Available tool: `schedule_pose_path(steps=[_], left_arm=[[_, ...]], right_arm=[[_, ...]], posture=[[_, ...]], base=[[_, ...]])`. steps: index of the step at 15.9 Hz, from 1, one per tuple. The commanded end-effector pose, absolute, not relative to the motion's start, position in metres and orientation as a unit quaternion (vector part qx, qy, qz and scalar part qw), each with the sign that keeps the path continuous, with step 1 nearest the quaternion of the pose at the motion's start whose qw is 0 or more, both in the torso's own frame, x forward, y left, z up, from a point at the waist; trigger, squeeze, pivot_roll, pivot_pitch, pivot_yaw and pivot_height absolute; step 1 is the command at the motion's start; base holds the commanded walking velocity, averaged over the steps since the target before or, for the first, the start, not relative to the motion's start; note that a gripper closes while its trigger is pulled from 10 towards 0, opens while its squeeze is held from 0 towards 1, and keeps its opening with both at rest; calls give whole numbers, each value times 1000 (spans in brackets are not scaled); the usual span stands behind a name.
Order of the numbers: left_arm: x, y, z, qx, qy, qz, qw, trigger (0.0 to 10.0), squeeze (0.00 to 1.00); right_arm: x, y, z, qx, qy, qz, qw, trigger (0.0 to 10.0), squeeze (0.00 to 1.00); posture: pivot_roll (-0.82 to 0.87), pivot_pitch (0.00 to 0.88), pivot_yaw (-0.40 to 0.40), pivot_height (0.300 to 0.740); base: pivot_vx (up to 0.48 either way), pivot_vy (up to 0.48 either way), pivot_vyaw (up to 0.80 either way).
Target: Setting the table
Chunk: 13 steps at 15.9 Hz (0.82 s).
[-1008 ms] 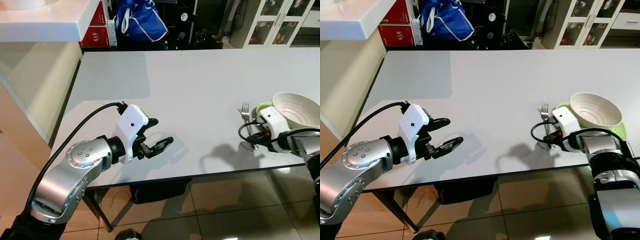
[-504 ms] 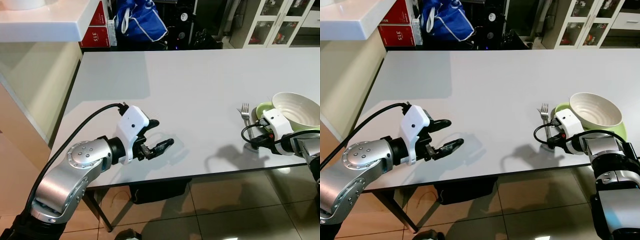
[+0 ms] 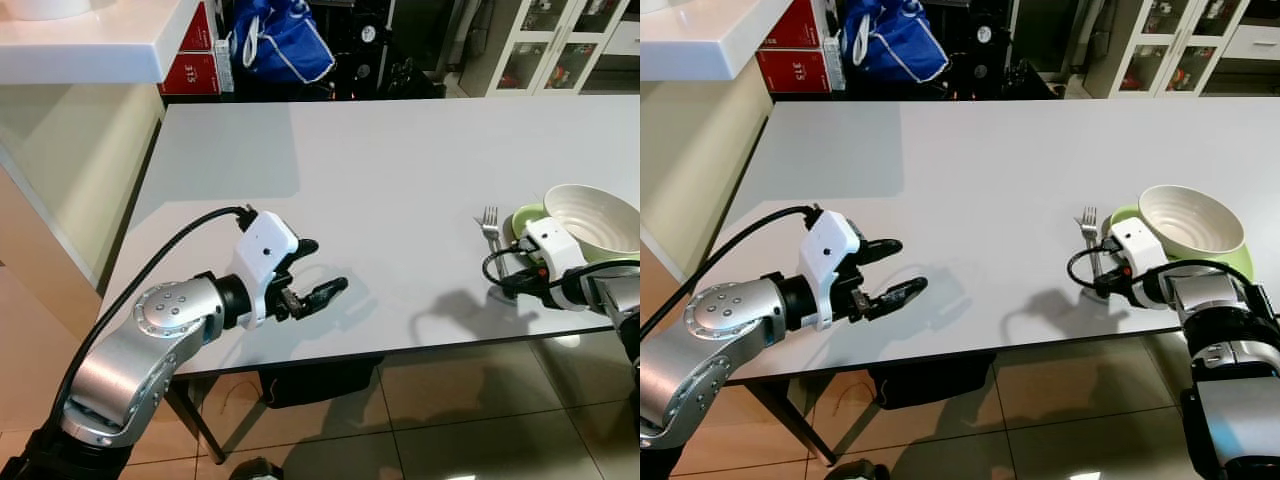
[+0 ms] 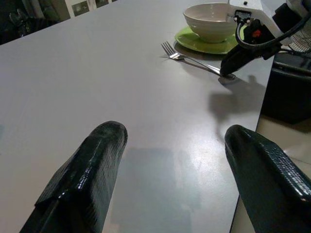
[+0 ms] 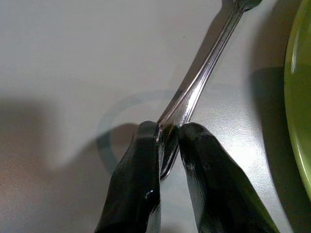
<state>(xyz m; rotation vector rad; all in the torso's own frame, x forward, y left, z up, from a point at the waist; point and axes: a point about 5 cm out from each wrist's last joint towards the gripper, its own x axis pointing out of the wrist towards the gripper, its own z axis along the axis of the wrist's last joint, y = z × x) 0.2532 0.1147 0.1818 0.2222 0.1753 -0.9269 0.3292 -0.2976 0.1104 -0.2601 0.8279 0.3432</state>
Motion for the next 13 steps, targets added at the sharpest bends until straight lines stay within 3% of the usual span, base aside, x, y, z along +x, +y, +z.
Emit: schedule_pose_path(steps=[1,13], left_arm=[[253,115,180,108,87,-452,881,10000,0],[251,112,188,118,79,-459,877,10000,0]], right_arm=[[328,-301,111,-124,395,161,896,10000,0],[323,-318,110,-173,405,117,890,10000,0]], posture=[[67,0,-19,740],[69,0,-17,740]], base=[[0,0,0],[0,0,0]])
